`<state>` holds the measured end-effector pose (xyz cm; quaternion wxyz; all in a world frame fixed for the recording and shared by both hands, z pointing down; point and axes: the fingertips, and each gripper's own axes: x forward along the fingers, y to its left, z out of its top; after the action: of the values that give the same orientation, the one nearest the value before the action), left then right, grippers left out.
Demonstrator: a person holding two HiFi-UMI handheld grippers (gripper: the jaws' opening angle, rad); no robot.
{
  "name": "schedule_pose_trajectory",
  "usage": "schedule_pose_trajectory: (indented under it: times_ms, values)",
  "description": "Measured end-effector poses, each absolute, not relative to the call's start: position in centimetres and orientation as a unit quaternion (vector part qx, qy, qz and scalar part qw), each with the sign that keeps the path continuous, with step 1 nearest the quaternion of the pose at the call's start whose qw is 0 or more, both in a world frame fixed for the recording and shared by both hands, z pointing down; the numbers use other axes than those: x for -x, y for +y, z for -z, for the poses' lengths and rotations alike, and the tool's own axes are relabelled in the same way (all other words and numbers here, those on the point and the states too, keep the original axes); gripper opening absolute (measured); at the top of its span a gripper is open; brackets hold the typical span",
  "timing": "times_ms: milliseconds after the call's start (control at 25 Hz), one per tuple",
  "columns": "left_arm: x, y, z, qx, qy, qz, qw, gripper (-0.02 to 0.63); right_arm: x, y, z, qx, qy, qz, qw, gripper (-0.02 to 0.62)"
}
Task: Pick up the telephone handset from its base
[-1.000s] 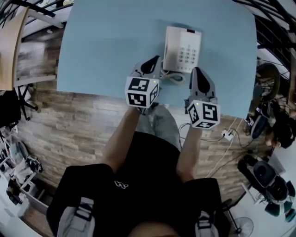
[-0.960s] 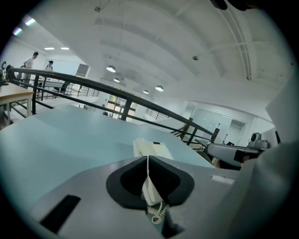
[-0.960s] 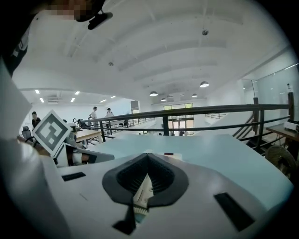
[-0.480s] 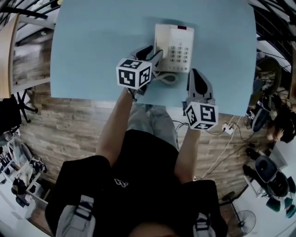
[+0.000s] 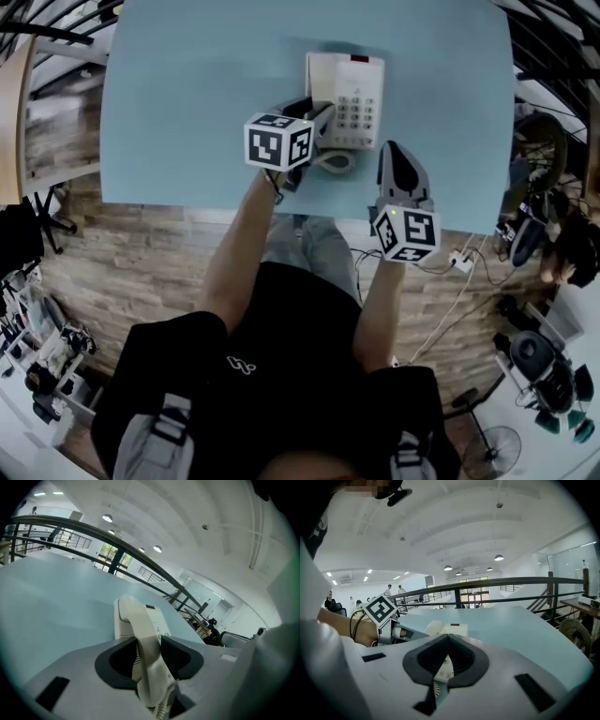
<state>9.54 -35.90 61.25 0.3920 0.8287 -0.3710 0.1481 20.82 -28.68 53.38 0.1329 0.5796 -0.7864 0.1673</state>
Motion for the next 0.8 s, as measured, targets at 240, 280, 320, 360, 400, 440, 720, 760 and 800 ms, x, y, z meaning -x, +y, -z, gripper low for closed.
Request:
schedule_pose_trajectory:
  times_ms: [240, 280, 320, 360, 400, 440, 720, 760, 800]
  values:
    - [-9.8, -35.5, -60.7, -0.817, -0.38, -0.129, 0.415, 0.12, -20.1, -28.2, -52.0, -0.573, -0.793, -0.155, 0.138, -0.005]
    - [-9.8, -35.3, -60.5, -0.817, -0.381, -0.129, 0.413, 0.111, -20.2, -28.0, -51.7, -0.572, -0.794, -0.152, 0.138, -0.005]
    - [-9.8, -35.1, -60.1, -0.819, -0.383, -0.132, 0.406, 0.105, -20.3, -27.9, -51.4, -0.572, -0.795, -0.15, 0.137, -0.005]
    - [-9.8, -34.9, -59.4, -0.825, -0.384, -0.132, 0.394, 0.103, -20.4, -27.8, -51.1, -0.572, -0.795, -0.147, 0.137, -0.005]
    - [-9.7, -34.8, -58.4, -0.832, -0.384, -0.126, 0.381, 0.101, -20.4, -27.8, -50.8, -0.573, -0.795, -0.145, 0.136, -0.005]
    - [-9.7, -34.7, -57.3, -0.838, -0.384, -0.115, 0.37, 0.101, -20.4, -27.8, -50.6, -0.573, -0.795, -0.143, 0.135, -0.005]
    - [-7.8, -33.3, -48.2, -0.858, -0.411, -0.042, 0.303, 0.1, -19.0, -28.3, -46.2, -0.56, -0.815, -0.106, 0.103, -0.005]
    - [-7.3, -33.0, -46.8, -0.86, -0.417, -0.034, 0.292, 0.1, -18.6, -28.4, -45.1, -0.556, -0.82, -0.097, 0.095, -0.005]
    - [-6.6, -32.8, -45.6, -0.861, -0.424, -0.03, 0.279, 0.1, -18.1, -28.6, -44.1, -0.552, -0.825, -0.088, 0.087, -0.005]
